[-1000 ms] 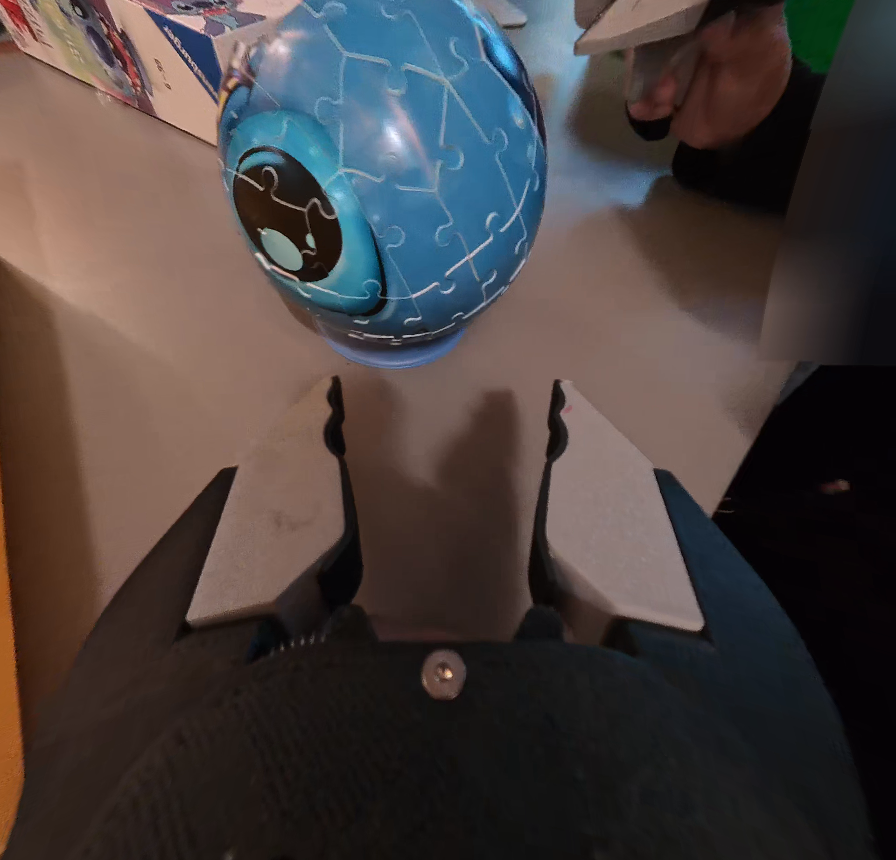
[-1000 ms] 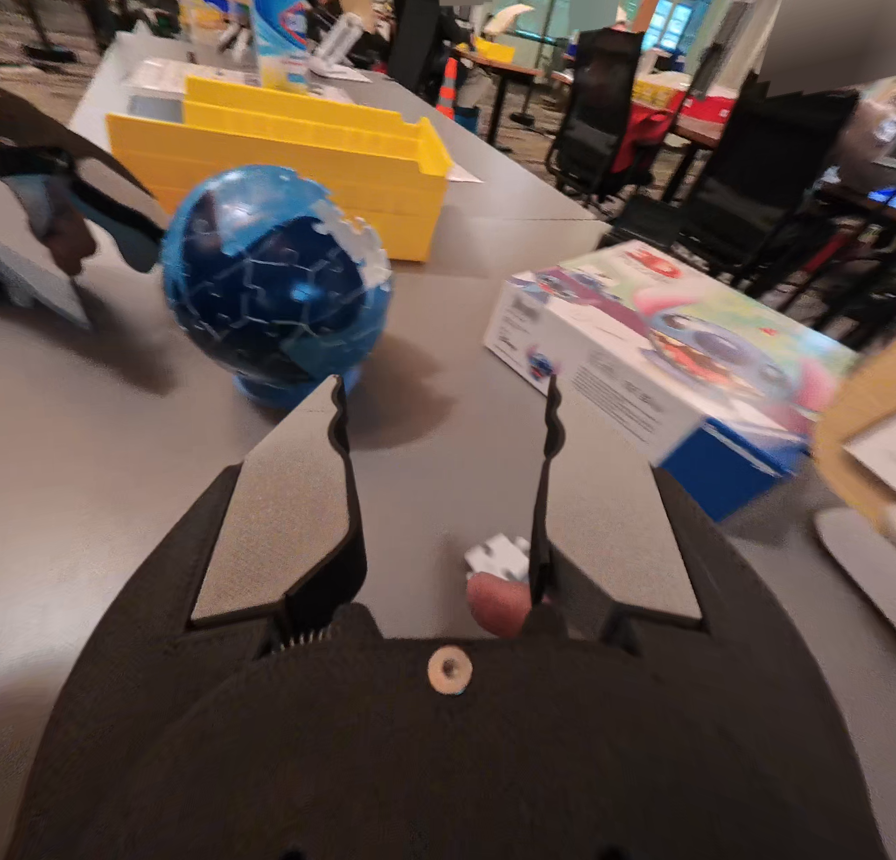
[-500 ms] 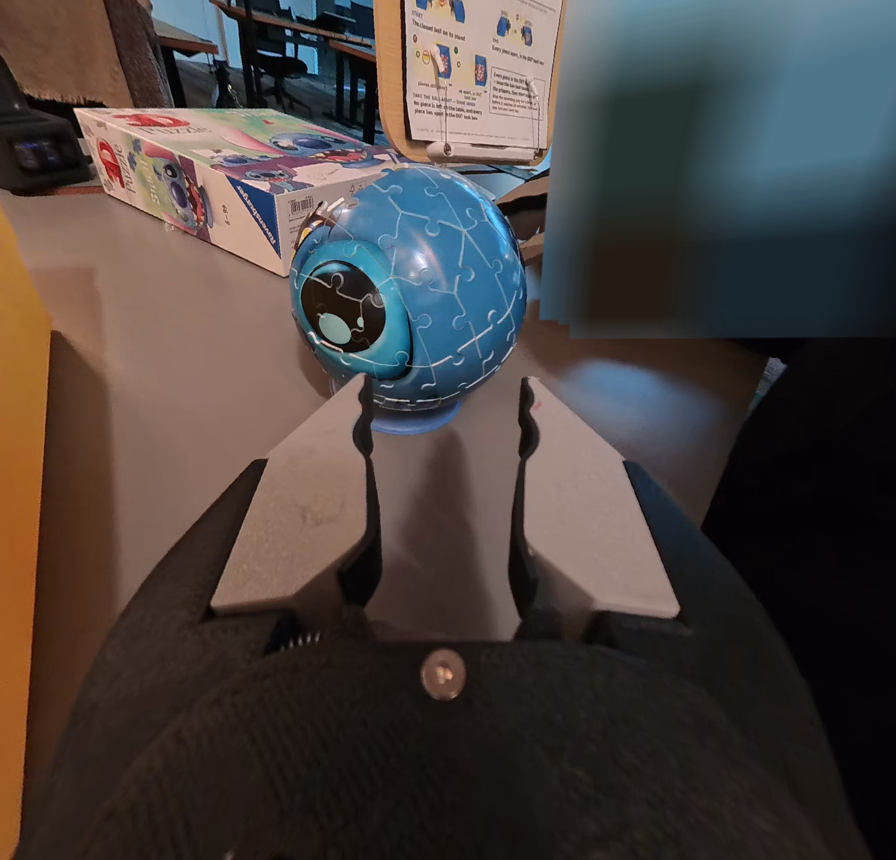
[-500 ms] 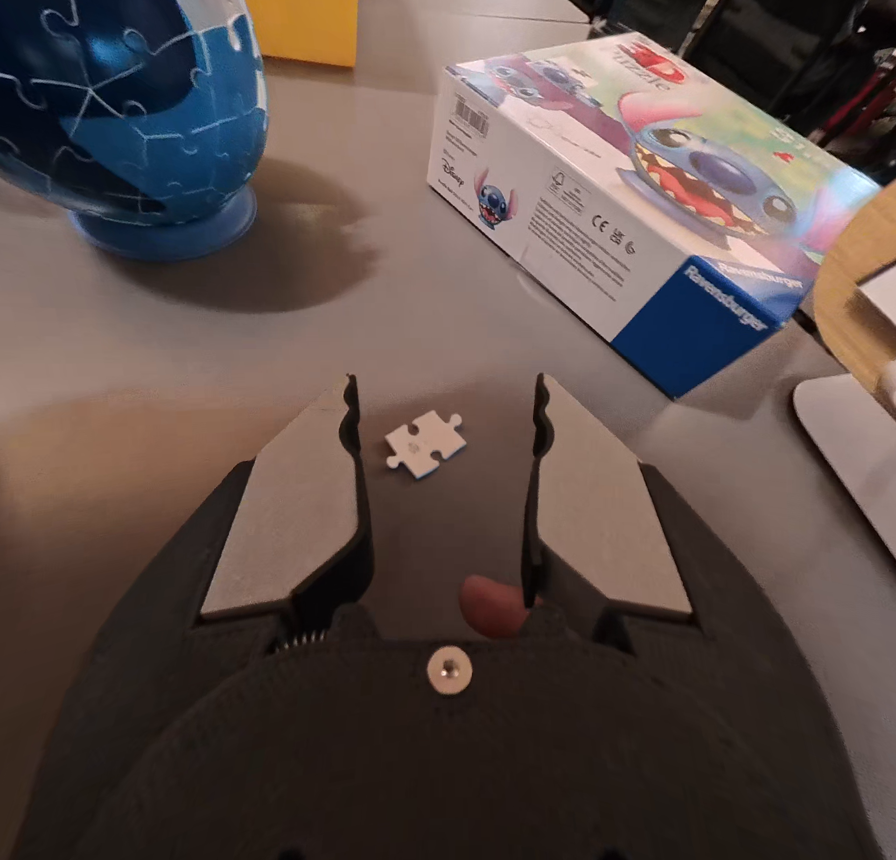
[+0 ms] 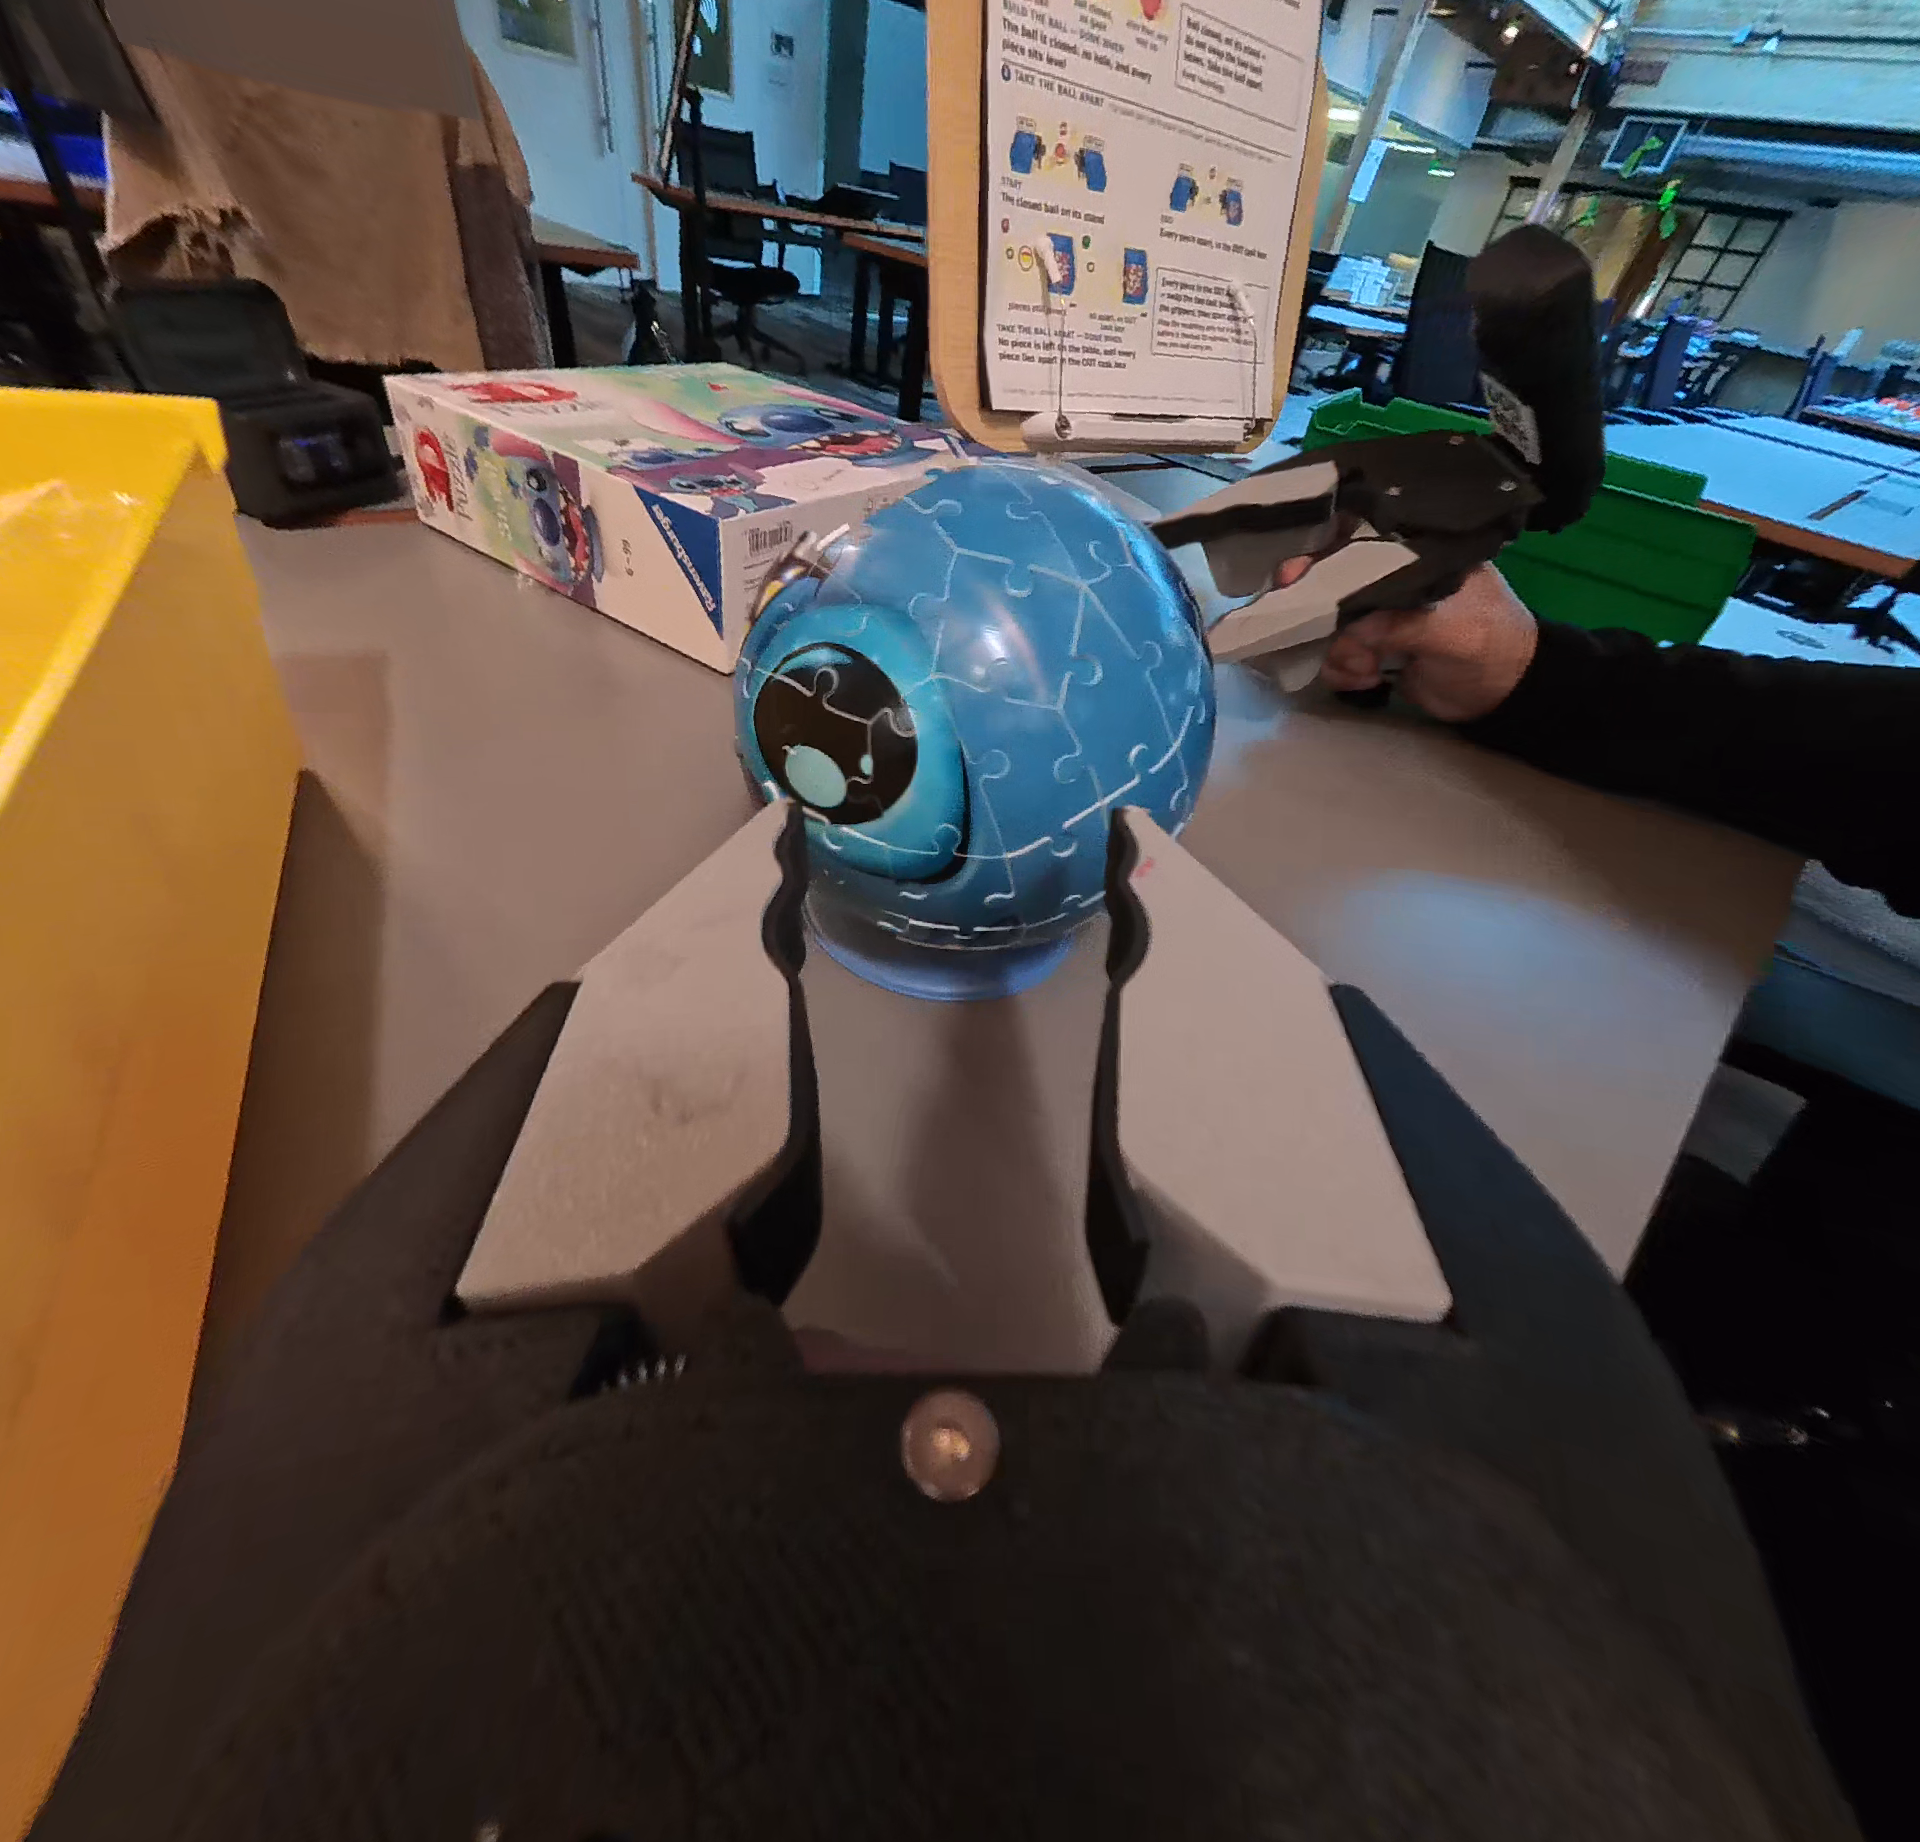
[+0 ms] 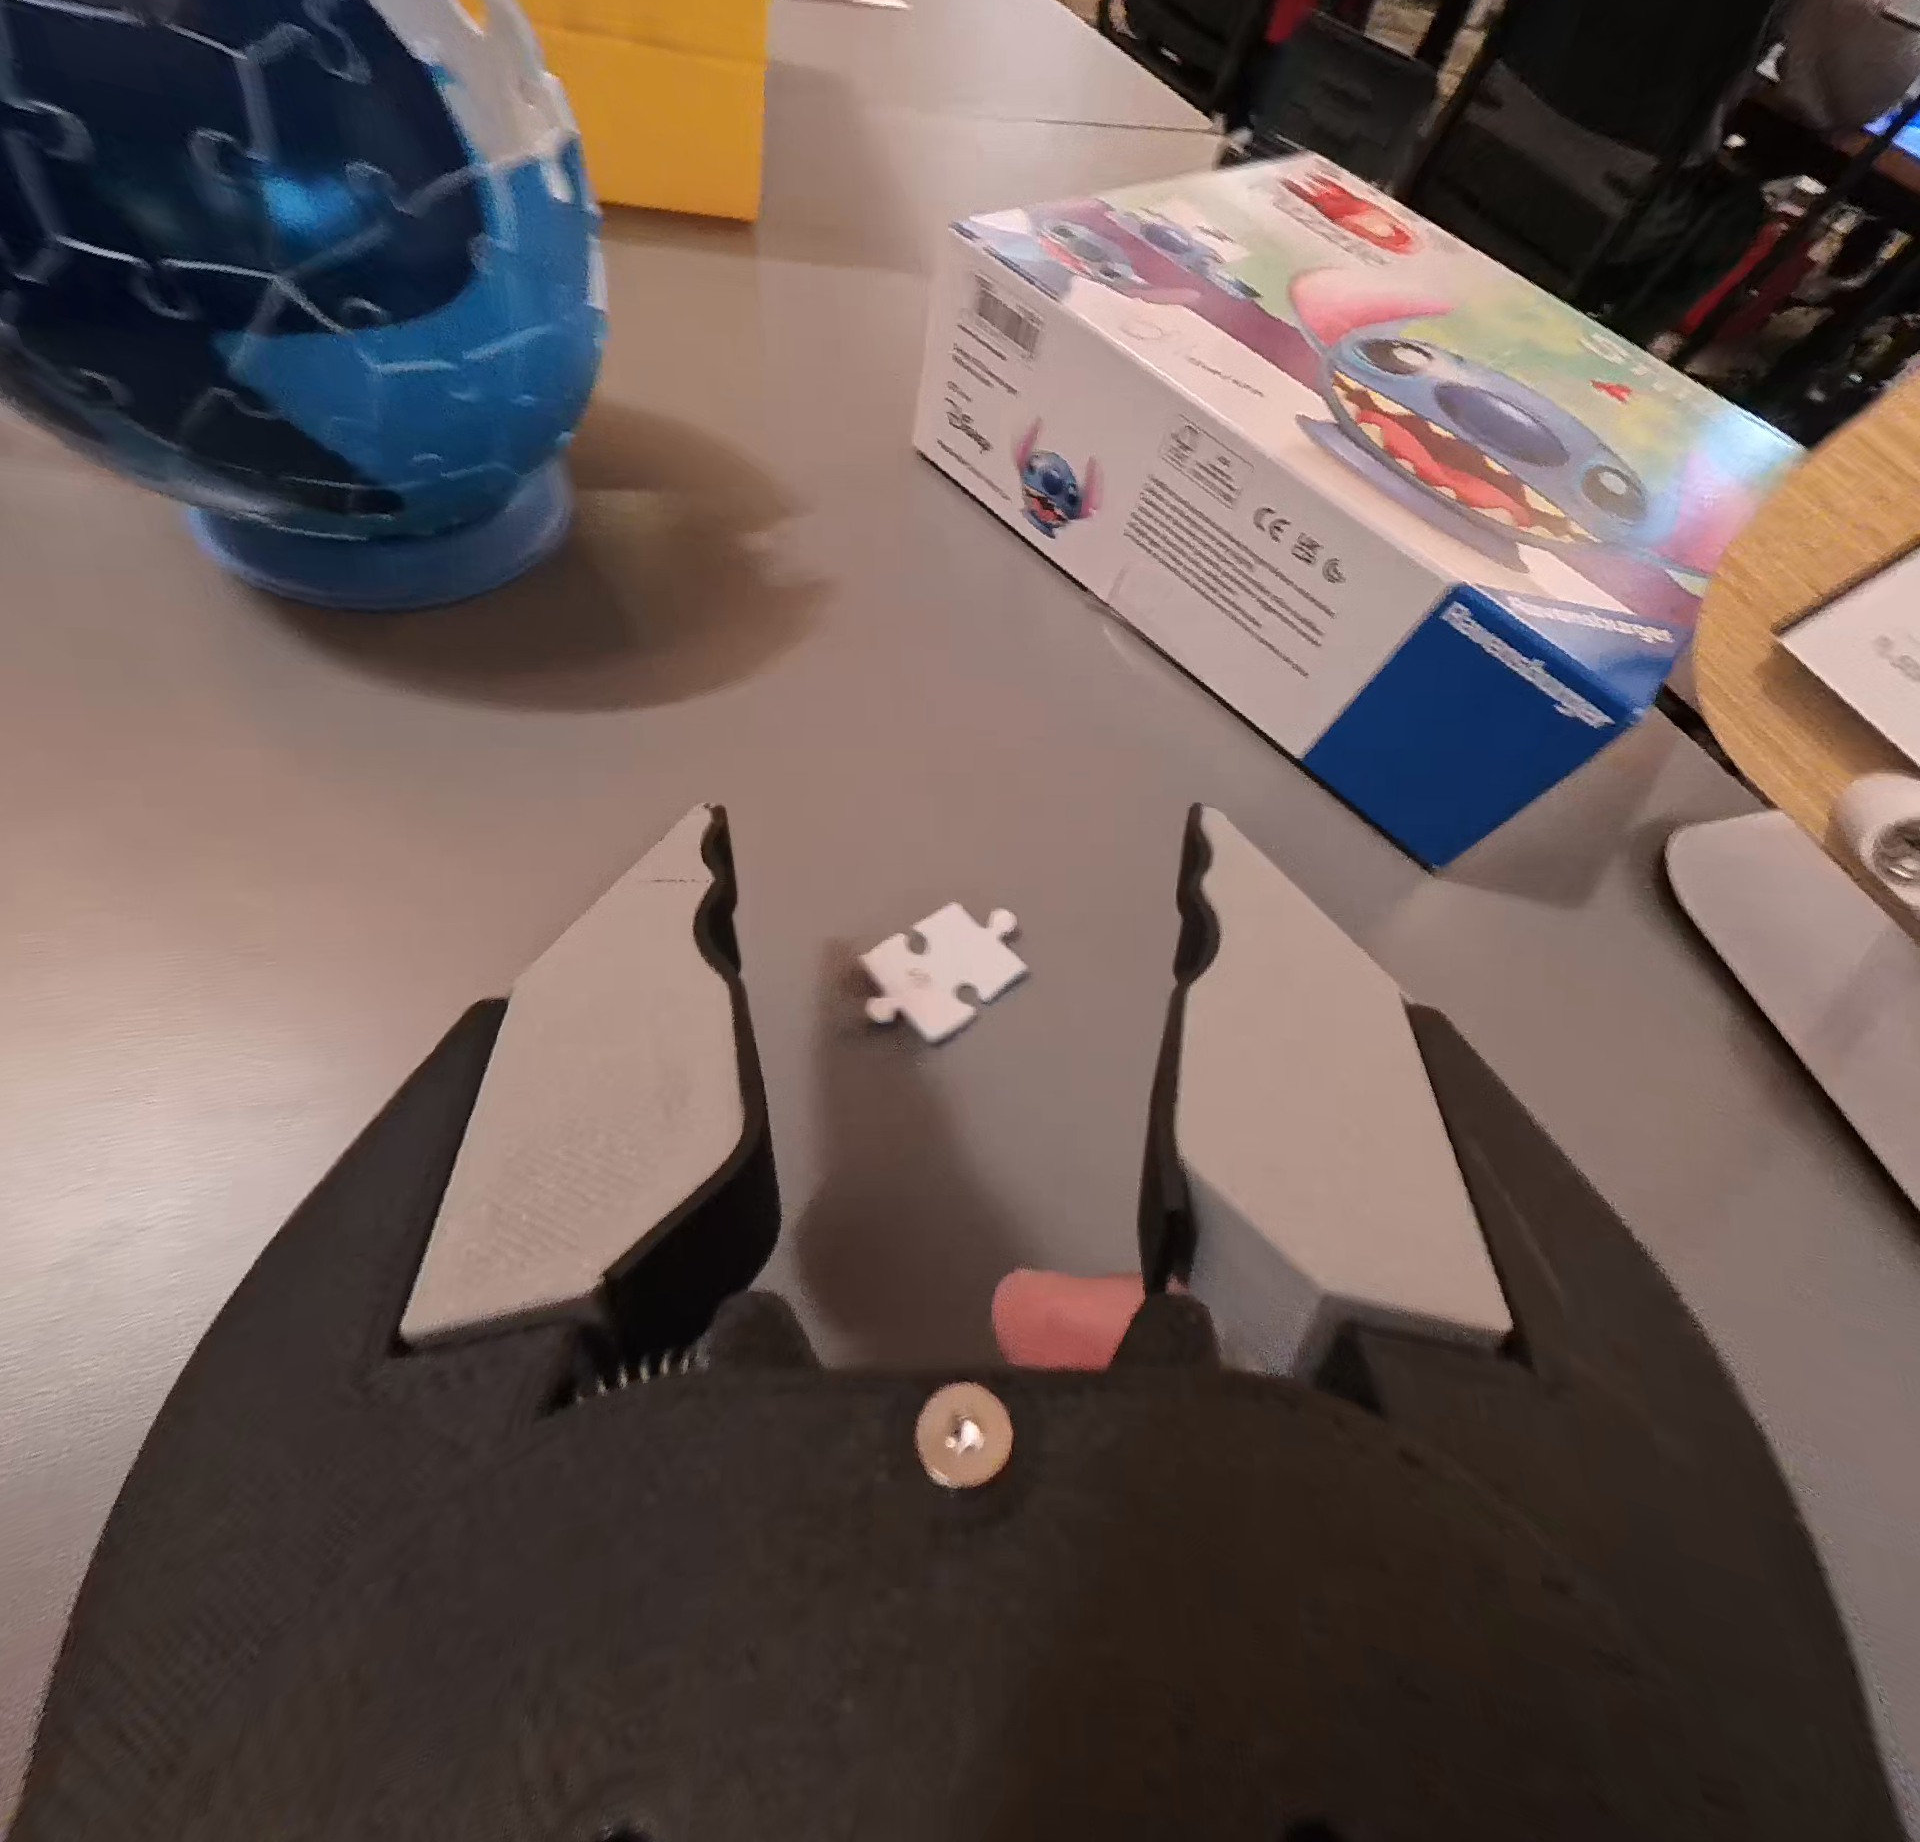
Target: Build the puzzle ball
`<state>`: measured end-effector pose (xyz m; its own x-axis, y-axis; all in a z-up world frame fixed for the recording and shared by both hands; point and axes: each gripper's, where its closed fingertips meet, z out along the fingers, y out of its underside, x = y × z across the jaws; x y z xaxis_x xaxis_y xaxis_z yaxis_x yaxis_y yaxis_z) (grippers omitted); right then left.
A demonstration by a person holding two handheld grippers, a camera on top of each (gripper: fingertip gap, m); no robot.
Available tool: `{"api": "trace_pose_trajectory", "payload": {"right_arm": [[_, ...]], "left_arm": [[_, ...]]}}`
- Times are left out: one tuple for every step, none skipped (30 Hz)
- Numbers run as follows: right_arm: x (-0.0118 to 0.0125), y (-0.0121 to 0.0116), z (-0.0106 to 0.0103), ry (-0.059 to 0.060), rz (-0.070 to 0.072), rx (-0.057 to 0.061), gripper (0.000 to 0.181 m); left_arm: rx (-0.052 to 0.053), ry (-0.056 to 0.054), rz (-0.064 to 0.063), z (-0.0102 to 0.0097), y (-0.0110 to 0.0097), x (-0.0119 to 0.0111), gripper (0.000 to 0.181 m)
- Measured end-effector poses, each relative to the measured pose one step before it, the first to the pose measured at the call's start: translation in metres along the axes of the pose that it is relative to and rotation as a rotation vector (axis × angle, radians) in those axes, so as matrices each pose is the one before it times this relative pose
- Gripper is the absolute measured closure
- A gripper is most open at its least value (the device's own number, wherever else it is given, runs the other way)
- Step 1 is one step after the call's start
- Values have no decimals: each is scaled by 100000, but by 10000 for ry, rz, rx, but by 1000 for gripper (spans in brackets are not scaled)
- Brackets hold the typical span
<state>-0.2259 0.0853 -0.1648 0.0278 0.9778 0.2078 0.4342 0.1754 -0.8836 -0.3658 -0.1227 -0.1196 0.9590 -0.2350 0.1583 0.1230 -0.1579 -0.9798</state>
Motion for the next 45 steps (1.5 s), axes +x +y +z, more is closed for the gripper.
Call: {"api": "trace_pose_trajectory", "payload": {"right_arm": [[-968, -427, -61, -369, 12, 196, 99], [-1254, -490, -9, -525, 91, 208, 99], [-1365, -471, 87, -564, 163, 181, 98], [-1256, -382, 198, -464, 184, 117, 97], [-1166, -243, 335, -400, 151, 28, 97], [-1030, -178, 432, -333, 96, -19, 97], [-852, -177, 484, -264, -3, -27, 97], [-758, -126, 557, -267, -137, -76, 98], [-598, -5, 623, -249, -218, -169, 99], [-478, 141, 712, -283, -232, -275, 100], [-578, 259, 794, -481, -255, -370, 100], [-395, 307, 811, -508, -285, -409, 99], [232, 210, 784, -243, -249, -352, 97], [587, -24, 703, -153, -140, -201, 93], [354, -255, 630, -389, -1, -64, 86], [71, -374, 551, -615, 89, 13, 83], [-104, -414, 458, -695, 69, 40, 84], [182, -319, 428, -453, 26, -14, 83], [507, -154, 417, -166, 18, -106, 82], [288, 16, 456, -216, 5, -206, 80], [-34, 158, 444, -332, -42, -278, 79], [-88, 155, 413, -283, -65, -266, 78], [-43, 107, 364, -183, -76, -224, 78], [-42, -26, 285, -117, -125, -126, 77], [-24, -142, 187, -38, -150, -23, 79], [-81, -34, 109, -14, -132, -44, 82], [-106, 69, 29, 47, -142, -51, 87], [-198, 197, -57, 73, -159, -69, 87], [-379, 281, -148, 51, -171, -60, 87], [-452, 347, -212, 79, -119, -59, 87], [-589, 364, -279, 65, -70, -40, 87], [-716, 385, -338, 44, -26, -18, 87], [-775, 423, -408, 47, 1, -3, 87], [-780, 467, -481, 55, 14, 5, 90], [-751, 496, -517, 72, 31, 5, 92], [-701, 519, -534, 82, 58, 5, 93], [-708, 495, -528, 65, 74, 10, 94], [-640, 497, -518, 73, 85, 9, 94], [-515, 474, -491, 116, 91, 3, 94], [-452, 461, -463, 120, 83, 0, 95], [-387, 429, -464, 139, 50, 5, 95], [-271, 374, -504, 195, 12, 45, 94], [-153, 295, -615, 222, 18, 119, 94], [-126, 238, -727, 170, 83, 190, 94], [-58, 245, -844, 114, 183, 224, 94]], "left_arm": [[-87, 51, -141, 92, 110, -88, 122], [-98, 112, -90, 103, 113, 51, 117], [-135, 145, -71, 143, 166, 103, 112], [-224, 137, -101, 230, 273, 65, 108], [-325, 252, -88, 318, 402, 206, 103], [-420, 218, -94, 404, 520, 145, 99], [-544, 42, -118, 495, 682, -107, 93], [-715, 33, 146, 477, 902, 17, 85], [-825, -157, 488, 374, 1106, -33, 77], [-850, -394, 664, 273, 1195, -287, 71], [-808, -517, 637, 269, 1182, -479, 71], [-754, -422, 551, 363, 1114, -437, 75], [-551, -239, 397, 455, 726, -279, 78], [22, 109, 73, 283, -267, 32, 82], [69, 50, 31, 286, -363, -211, 86], [-38, 171, 16, 350, -178, -118, 90], [-46, 389, -59, 307, -141, 140, 94], [-44, 544, -70, 246, -104, 353, 96], [-2, 514, -87, 178, -141, 319, 99], [100, 368, -56, 79, -277, 115, 98], [79, 347, -70, 78, -234, 90, 97], [67, 307, -72, 86, -243, 61, 97], [44, 179, -75, 133, -230, -89, 98], [17, 139, -9, 176, -212, -46, 99], [-14, 132, 84, 214, -195, 83, 98], [-53, 22, 154, 273, -141, 50, 96], [-75, 6, 209, 285, -91, 179, 95], [-79, 16, 243, 246, -53, 319, 95], [-66, 32, 212, 224, -32, 433, 95], [-33, 79, 150, 207, -79, 556, 96], [-9, 144, 115, 223, -142, 686, 97], [-5, 192, 132, 245, -156, 815, 98], [-20, 173, 154, 306, -175, 829, 99], [-30, 158, 171, 343, -181, 838, 98], [-37, 169, 196, 370, -202, 842, 97], [-37, 169, 197, 397, -233, 823, 96], [-27, 156, 164, 408, -262, 767, 97], [-17, 172, 150, 400, -283, 753, 97], [2, 207, 118, 379, -301, 744, 97], [18, 241, 73, 370, -325, 736, 98], [17, 212, 50, 356, -314, 625, 99], [11, 153, 30, 308, -258, 461, 99], [-1, 78, 23, 234, -191, 274, 98], [-4, 3, 9, 105, -78, 67, 98], [19, -1, -48, -28, -16, -47, 98]]}}
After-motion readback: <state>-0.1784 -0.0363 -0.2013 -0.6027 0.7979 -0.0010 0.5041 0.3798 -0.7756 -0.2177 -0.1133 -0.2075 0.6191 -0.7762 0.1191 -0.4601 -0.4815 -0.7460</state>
